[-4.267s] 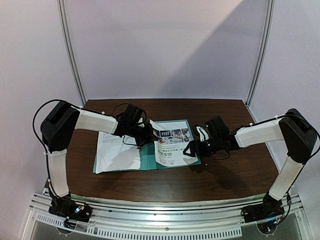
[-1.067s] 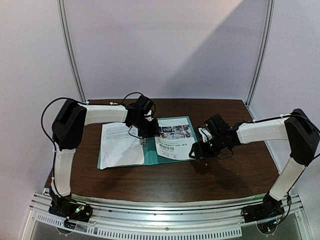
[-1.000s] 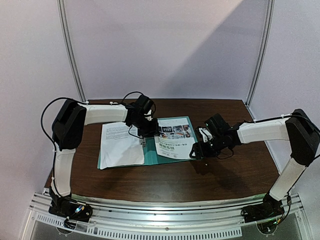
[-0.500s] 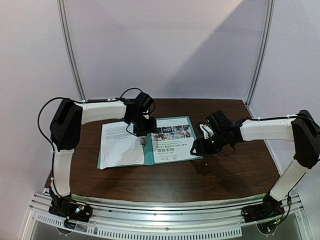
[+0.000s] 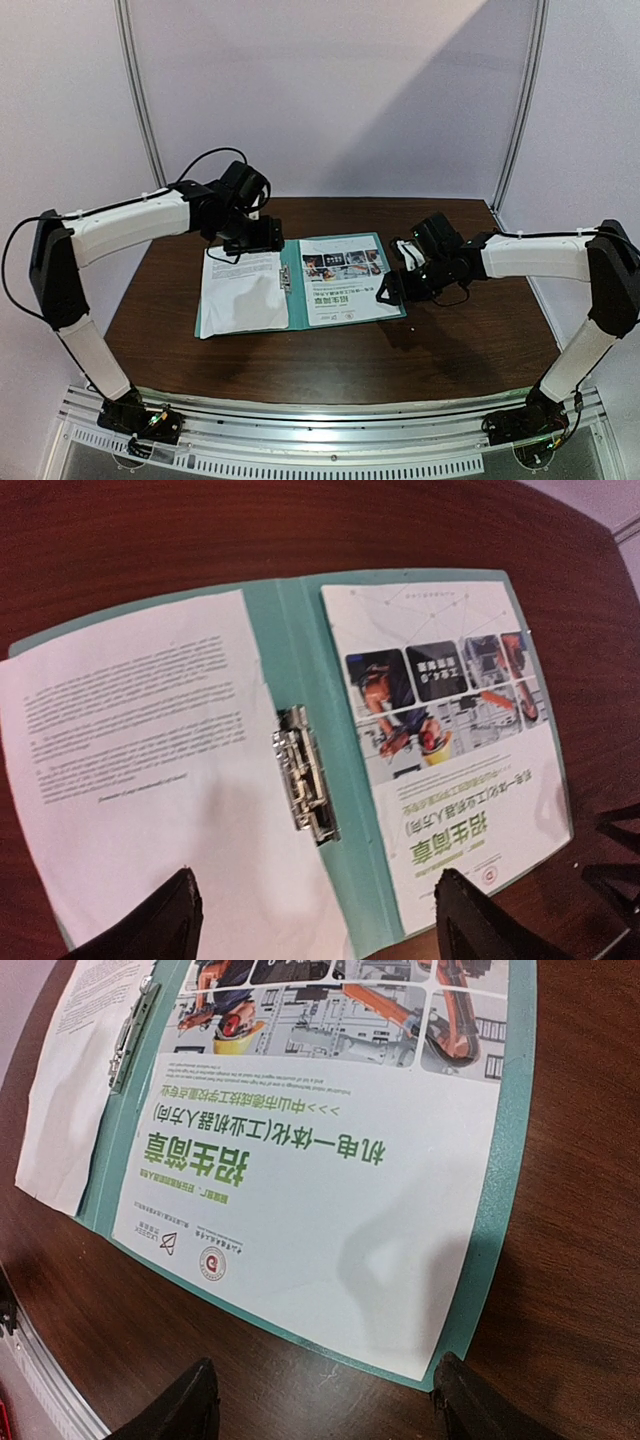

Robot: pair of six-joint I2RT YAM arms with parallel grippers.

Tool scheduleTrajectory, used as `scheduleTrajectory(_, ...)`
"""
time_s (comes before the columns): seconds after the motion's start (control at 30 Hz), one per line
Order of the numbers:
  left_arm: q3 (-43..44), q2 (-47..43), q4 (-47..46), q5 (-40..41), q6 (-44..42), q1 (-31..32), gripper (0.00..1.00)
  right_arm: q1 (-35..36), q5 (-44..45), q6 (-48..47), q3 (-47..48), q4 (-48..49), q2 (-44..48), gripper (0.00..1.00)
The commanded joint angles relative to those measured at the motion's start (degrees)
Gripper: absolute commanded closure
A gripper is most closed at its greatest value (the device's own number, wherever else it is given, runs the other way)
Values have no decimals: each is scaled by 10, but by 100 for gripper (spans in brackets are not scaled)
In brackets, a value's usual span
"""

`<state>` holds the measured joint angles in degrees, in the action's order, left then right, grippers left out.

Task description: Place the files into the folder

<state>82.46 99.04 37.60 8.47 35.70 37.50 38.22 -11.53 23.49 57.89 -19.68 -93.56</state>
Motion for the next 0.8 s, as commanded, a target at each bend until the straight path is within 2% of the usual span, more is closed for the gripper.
scheduleTrajectory(0.0, -95, -71, 1, 11, -18, -35, 19, 2, -15, 1, 24, 8, -1, 27)
scheduleTrajectory(0.43, -308, -249, -23, -47, -17, -130, 23, 2, -32, 15, 51, 23, -27, 27)
scheduleTrajectory(0.6, -320, -239, -62, -80, -47, -190, 27, -1, 5, 17, 75, 24, -49, 25)
scheduleTrajectory(0.77, -290, -174, -117, -129, -73, -236, 28, -25, 21, 22, 93, 27, -71, 24)
